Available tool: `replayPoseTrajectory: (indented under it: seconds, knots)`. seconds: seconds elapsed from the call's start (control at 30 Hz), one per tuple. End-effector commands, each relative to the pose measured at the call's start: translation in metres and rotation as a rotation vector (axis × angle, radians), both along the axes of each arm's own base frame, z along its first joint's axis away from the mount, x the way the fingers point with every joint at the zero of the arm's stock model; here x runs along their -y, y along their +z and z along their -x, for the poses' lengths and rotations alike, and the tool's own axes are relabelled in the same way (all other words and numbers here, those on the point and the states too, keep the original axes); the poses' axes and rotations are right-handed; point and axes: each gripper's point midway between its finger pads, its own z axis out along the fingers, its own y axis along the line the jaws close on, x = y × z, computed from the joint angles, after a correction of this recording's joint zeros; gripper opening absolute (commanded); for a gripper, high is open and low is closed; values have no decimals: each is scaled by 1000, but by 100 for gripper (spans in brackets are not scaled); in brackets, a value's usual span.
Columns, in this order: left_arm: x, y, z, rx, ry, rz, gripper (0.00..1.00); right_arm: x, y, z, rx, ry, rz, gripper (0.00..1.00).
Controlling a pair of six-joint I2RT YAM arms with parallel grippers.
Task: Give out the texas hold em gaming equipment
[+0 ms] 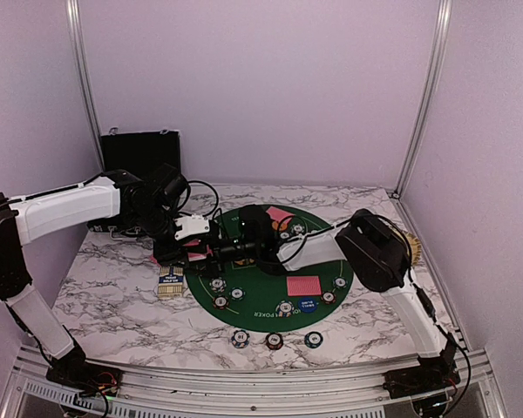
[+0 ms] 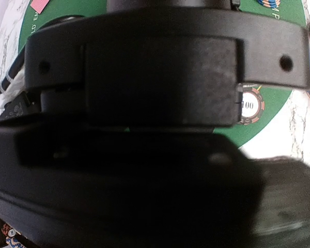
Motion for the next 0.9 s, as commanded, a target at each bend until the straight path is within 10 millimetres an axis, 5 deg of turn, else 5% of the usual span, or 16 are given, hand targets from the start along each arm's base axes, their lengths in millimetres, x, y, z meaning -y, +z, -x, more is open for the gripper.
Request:
replayPoseTrajectory:
  seconds: [0.0, 0.3, 0.87]
  knots:
    - [6, 6, 2, -7, -4, 18, 4, -9, 6, -1, 8, 16, -29, 89]
    - [4, 11, 1, 10, -6, 16, 4, 3, -13, -15, 5, -36, 50, 79]
    - [3, 10, 0, 13, -6, 9, 4, 31, -6, -25, 43, -85, 71, 58]
